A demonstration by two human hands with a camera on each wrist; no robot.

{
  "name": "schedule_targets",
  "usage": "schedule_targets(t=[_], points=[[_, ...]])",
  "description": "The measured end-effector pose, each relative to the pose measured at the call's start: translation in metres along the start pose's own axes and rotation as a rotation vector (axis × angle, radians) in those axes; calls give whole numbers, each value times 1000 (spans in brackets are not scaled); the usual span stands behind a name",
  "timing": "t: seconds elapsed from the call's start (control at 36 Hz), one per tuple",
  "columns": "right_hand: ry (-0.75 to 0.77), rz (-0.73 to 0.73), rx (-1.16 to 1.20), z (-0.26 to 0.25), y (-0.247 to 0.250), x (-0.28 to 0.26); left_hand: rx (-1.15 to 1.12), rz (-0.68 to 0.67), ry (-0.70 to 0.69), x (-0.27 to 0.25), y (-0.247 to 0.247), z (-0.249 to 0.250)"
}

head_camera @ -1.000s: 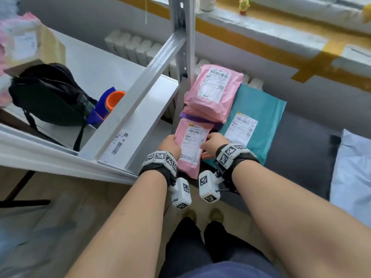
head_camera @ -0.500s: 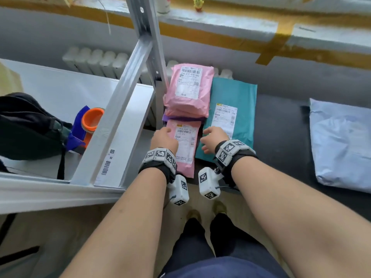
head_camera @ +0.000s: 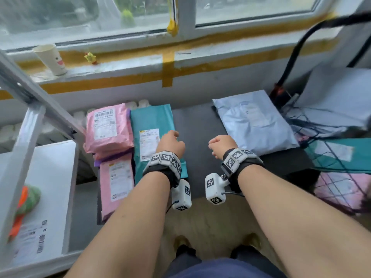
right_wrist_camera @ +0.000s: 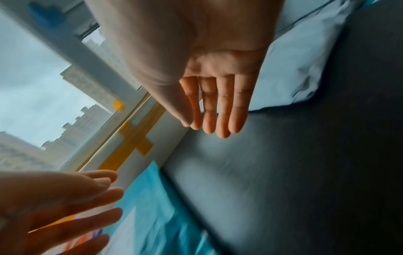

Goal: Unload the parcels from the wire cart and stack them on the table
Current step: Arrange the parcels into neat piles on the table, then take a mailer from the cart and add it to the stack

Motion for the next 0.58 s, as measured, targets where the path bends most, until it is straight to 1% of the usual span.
schedule_targets(t=[0.17,0.33,0.47,0.58], points=[[-102,113,32,92,115,10,103,-94,-154,-10,-85,107],[-188,194,7,192,220,17,134,-204,-224,-36,-191,207],[-243,239,-25,273,295,23,176,-276,-299,-62,-275,278],[-319,268,-88,331,342,22,225,-345,-365,-85,-332,319]])
Point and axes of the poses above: each hand's wrist, its own x-axis towards the middle knuckle, its own y-axis out of the back of the hand, z = x × y, the point moved 5 cm from there along x, towards the middle knuckle, and after that the axes turned 4 degrees about -y, right-handed, at the moved point
